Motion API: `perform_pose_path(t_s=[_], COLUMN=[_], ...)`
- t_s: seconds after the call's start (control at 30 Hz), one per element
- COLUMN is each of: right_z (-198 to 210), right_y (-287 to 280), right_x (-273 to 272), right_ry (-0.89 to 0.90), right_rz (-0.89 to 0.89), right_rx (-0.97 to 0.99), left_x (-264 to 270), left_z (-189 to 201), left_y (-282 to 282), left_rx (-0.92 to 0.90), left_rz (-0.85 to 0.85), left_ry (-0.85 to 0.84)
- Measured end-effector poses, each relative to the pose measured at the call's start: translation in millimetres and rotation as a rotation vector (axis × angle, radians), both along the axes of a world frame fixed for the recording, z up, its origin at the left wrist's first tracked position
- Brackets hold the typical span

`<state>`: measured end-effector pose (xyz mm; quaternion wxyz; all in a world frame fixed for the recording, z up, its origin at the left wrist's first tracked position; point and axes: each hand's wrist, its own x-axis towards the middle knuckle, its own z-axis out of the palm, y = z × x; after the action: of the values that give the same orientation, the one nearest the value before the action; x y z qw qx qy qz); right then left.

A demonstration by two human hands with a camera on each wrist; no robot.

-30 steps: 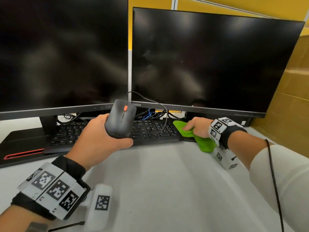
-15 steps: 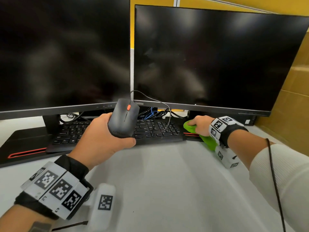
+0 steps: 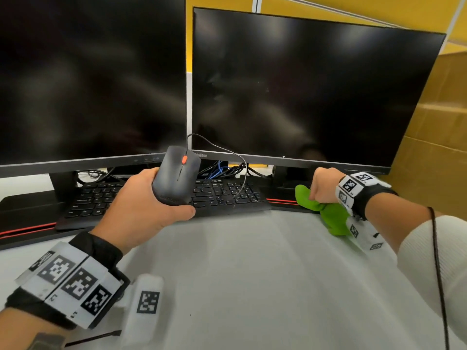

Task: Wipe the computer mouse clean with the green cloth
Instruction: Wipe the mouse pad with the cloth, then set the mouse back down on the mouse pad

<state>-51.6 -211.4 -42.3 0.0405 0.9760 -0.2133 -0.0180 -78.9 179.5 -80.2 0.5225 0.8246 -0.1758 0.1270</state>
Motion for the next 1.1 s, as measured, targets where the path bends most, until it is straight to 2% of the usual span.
perform_pose_path(t_s=[0.1, 0.33, 0.4, 0.57, 0.63, 0.73, 0.9, 1.0, 1.1], right_z=[1.4, -9.4, -9.9, 0.3, 5.5, 9.8, 33.7, 43.9, 41.5], right_y=[31.6, 72.3, 66.2, 27.7, 19.5, 18.2, 50.7, 80.4, 115.4], right_x=[-6.0, 13.2, 9.6, -14.3, -19.9, -13.9, -12.4, -10.5, -11.5], right_ry=[-0.024, -0.044, -0.043, 0.008, 0.004, -0.084, -0.353, -0.406, -0.408], right_rz=[0.055, 0.227, 0.216, 0.060, 0.032, 0.061, 0.268, 0.337, 0.397], right_rx=[-0.072, 0.031, 0.012, -0.115, -0.094, 0.094, 0.495, 0.718, 1.041], left_x=[-0.5, 0.3, -1.3, -5.0, -5.3, -6.7, -8.2, -8.0, -8.5], left_z=[-0.6, -1.6, -0.6, 2.6, 2.8, 2.9, 4.8, 5.0, 5.5], left_y=[-0.6, 1.0, 1.2, 0.7, 0.1, -1.0, 0.2, 0.3, -0.8], left_rx=[-0.005, 0.011, 0.011, 0.005, -0.002, -0.006, -0.061, -0.084, -0.148], left_rz=[0.001, -0.003, -0.001, -0.014, -0.022, -0.028, -0.021, -0.026, -0.048], left_ry=[0.000, 0.005, -0.001, -0.002, 0.002, 0.021, 0.031, 0.036, 0.045])
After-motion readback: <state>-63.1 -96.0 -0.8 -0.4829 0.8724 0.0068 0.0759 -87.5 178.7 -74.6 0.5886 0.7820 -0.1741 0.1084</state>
